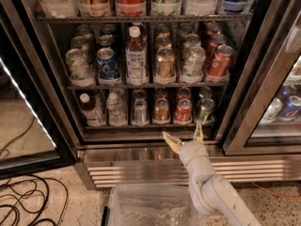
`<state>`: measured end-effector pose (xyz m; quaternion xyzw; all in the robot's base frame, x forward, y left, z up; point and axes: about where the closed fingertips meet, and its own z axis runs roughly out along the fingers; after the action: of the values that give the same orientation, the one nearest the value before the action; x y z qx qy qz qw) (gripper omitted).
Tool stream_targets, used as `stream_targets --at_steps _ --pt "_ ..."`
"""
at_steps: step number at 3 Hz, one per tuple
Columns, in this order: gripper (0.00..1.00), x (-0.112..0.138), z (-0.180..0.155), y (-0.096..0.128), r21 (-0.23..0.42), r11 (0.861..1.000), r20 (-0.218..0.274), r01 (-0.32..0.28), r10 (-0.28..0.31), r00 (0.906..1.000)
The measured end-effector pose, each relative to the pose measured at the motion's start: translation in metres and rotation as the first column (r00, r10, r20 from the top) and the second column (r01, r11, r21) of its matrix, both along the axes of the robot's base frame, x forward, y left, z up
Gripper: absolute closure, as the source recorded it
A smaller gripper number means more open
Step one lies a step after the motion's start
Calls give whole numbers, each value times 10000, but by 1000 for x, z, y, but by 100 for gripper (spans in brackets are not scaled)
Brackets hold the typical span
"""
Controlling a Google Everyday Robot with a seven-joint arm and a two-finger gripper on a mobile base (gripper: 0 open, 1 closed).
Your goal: Pick coke can from bottom shelf of fridge
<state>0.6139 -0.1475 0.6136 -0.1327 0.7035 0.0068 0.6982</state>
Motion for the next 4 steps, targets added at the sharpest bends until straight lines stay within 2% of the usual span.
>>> stream_targets --at_steps 4 --pt "18 31 -10 -8 191 9986 119 496 -498 9987"
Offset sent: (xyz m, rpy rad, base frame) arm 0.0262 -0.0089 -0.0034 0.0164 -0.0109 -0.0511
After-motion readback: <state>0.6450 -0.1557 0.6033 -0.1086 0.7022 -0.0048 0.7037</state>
